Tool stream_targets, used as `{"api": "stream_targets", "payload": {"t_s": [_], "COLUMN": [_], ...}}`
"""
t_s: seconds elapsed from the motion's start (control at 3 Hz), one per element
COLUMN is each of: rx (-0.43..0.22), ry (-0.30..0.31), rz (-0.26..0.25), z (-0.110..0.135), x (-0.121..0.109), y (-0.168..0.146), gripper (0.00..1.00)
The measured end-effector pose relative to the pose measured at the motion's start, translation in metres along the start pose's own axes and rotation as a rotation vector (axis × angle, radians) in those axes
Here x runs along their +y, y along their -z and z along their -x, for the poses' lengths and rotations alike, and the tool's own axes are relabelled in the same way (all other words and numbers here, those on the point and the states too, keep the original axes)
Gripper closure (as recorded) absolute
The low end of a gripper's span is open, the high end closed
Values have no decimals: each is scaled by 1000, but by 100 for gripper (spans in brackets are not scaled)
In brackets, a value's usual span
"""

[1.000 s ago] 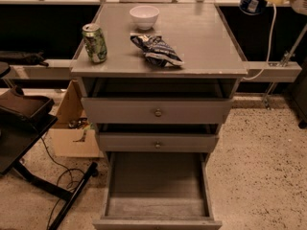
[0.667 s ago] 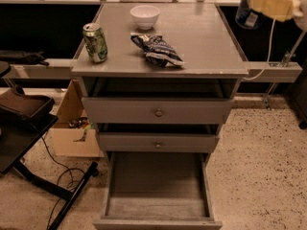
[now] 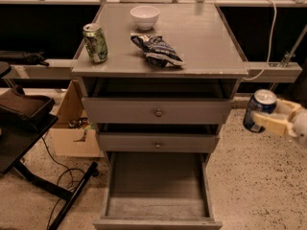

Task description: Place pepsi can into bottom drawer

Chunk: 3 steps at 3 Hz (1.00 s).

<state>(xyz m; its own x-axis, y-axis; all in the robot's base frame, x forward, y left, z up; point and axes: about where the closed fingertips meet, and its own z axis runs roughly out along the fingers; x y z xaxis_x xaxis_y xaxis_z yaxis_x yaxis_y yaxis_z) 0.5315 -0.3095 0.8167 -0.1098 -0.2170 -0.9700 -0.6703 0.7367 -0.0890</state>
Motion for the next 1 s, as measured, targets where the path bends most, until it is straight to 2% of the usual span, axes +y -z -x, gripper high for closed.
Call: {"api": "stream_targets", "payload": {"t_s": [0.33, 0.67, 1.0], "rx": [30, 36, 36], "ry": [-62, -83, -82], "rz": [-56, -88, -86], "z": [-110, -140, -139], "x": [14, 12, 12], "y": [-1, -5, -5], "gripper": [100, 100, 100]}}
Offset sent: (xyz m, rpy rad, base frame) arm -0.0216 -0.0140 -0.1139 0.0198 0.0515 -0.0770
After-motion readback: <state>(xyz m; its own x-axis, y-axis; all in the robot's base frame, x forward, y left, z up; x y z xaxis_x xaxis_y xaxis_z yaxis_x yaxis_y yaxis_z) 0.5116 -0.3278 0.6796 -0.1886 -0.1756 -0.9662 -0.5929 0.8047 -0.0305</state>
